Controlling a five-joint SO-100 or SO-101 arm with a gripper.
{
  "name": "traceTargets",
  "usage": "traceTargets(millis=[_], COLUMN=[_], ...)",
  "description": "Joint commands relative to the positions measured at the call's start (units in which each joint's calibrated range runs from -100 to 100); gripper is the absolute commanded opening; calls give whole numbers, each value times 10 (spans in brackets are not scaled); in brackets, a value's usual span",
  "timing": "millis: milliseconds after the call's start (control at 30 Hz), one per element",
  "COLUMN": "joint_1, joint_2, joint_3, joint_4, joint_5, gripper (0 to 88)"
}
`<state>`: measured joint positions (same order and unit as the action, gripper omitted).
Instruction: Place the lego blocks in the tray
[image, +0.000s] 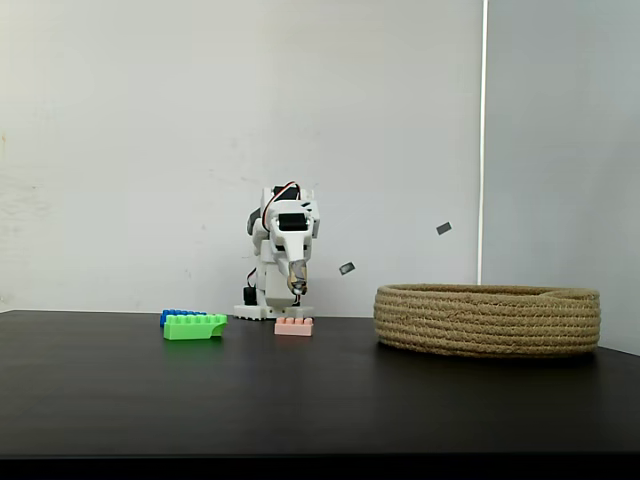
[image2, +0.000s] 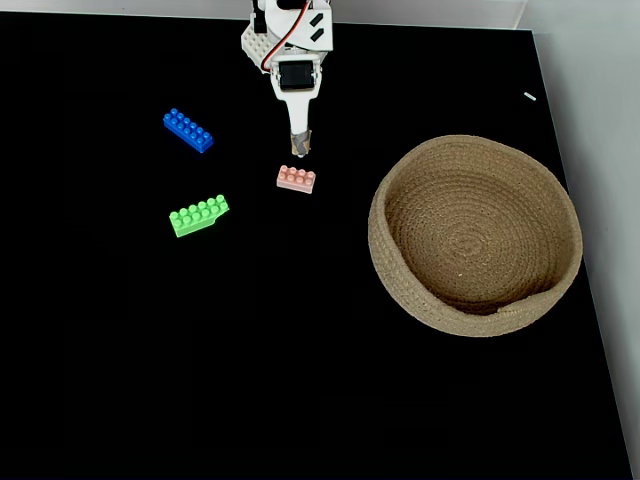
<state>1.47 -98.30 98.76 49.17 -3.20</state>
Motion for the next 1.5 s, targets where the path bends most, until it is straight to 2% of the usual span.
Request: traceTargets(millis=[0, 567, 1467], joint_1=[3, 3, 17], joint_2=[-5, -5, -5], joint_3=[5, 5, 6], joint_4=[-12, -12, -12], joint_5=[-6, 13, 6], gripper=[2, 2, 1])
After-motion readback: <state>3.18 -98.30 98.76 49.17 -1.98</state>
